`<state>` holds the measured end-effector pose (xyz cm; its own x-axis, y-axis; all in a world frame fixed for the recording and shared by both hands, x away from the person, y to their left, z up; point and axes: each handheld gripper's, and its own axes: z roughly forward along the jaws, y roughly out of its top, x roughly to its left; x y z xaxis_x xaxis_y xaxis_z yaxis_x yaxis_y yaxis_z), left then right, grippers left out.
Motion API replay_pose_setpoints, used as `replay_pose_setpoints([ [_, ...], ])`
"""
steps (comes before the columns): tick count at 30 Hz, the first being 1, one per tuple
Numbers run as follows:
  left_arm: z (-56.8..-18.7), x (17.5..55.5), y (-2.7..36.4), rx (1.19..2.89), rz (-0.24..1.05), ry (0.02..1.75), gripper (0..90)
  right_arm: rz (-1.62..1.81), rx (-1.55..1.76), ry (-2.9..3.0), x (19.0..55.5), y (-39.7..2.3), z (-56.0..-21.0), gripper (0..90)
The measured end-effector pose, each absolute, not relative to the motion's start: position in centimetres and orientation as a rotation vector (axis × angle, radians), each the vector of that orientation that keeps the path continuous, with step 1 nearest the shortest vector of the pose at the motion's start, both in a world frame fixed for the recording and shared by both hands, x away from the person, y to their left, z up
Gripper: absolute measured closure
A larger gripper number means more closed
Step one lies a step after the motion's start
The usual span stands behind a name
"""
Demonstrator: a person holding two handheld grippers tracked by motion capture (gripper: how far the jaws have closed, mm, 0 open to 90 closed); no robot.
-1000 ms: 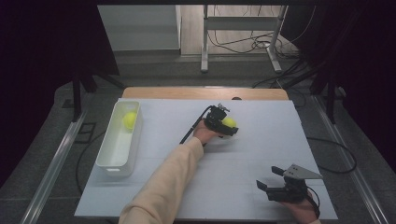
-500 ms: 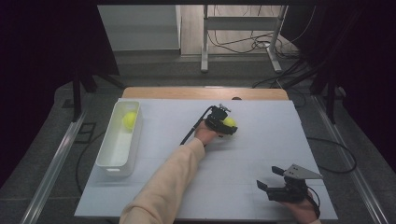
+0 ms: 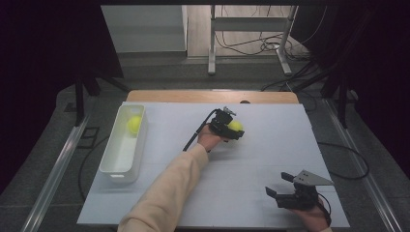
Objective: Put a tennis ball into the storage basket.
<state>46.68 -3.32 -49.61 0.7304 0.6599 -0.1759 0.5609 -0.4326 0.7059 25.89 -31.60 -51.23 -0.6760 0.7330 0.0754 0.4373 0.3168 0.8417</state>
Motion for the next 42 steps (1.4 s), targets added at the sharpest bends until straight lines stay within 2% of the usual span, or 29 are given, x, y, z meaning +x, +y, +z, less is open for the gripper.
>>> replay_pose_setpoints([
  [42, -46.6, 43.9, -0.8, 2.059, 0.234, 0.865, 26.1, 1.287, 1.049, 2.271, 25.9, -31.5, -51.3, 14.3],
])
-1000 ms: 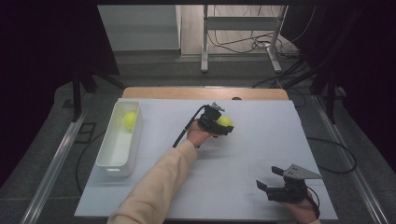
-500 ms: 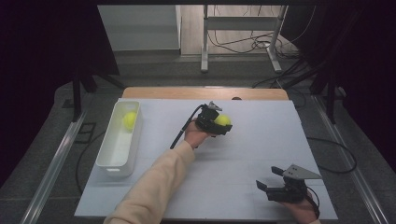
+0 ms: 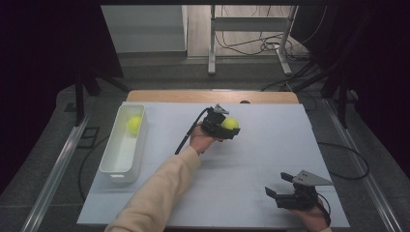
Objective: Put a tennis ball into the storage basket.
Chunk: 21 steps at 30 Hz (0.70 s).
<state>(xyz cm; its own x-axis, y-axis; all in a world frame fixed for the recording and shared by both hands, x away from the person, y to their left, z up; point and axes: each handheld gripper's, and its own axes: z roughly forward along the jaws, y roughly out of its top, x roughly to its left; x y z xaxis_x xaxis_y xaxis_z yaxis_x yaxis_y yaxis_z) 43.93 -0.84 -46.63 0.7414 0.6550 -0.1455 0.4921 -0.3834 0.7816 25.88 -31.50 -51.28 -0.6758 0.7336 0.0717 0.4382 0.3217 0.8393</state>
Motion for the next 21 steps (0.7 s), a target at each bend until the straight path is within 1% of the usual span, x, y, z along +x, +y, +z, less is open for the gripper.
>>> replay_pose_setpoints([
  [21, -46.04, 43.09, -0.38, 2.054, 0.219, 0.844, 26.1, 1.284, 1.048, 2.271, 25.9, -31.47, -51.31, 14.4],
])
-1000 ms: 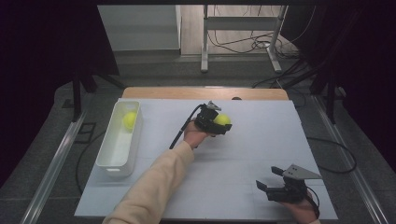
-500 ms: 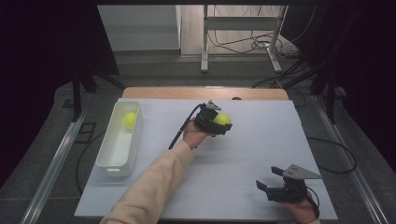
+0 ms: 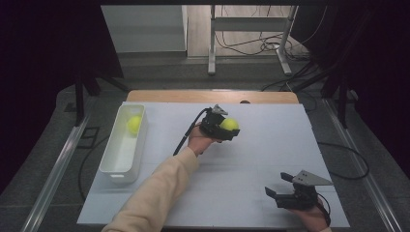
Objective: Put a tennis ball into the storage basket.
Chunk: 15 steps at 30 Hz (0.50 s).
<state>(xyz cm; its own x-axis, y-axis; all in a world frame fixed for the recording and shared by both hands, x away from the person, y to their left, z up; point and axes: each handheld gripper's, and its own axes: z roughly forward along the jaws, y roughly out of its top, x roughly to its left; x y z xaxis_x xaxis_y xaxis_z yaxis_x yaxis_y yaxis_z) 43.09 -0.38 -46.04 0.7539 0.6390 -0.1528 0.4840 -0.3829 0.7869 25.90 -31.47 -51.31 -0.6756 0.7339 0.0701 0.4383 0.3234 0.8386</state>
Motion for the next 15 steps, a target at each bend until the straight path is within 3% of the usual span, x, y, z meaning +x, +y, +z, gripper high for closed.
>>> replay_pose_setpoints([
  [15, -45.34, 42.43, -0.18, 2.049, 0.232, 0.817, 26.1, 1.283, 1.05, 2.271, 25.9, -31.46, -51.31, 14.4],
])
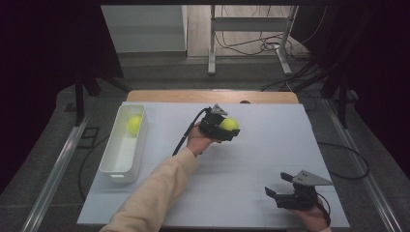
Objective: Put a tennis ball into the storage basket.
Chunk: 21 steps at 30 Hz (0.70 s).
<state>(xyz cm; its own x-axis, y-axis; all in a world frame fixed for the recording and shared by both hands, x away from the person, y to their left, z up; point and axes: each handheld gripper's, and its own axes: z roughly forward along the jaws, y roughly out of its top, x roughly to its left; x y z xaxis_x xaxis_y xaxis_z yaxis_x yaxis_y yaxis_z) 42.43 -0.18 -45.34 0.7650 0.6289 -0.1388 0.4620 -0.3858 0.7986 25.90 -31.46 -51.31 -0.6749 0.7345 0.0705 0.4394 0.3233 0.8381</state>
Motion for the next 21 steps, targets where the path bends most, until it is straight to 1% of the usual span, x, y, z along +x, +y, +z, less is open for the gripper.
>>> replay_pose_setpoints([
  [21, -45.21, 41.81, 0.5, 2.036, 0.236, 0.814, 26.1, 1.273, 1.063, 2.272, 25.94, -31.44, -51.35, 14.4],
])
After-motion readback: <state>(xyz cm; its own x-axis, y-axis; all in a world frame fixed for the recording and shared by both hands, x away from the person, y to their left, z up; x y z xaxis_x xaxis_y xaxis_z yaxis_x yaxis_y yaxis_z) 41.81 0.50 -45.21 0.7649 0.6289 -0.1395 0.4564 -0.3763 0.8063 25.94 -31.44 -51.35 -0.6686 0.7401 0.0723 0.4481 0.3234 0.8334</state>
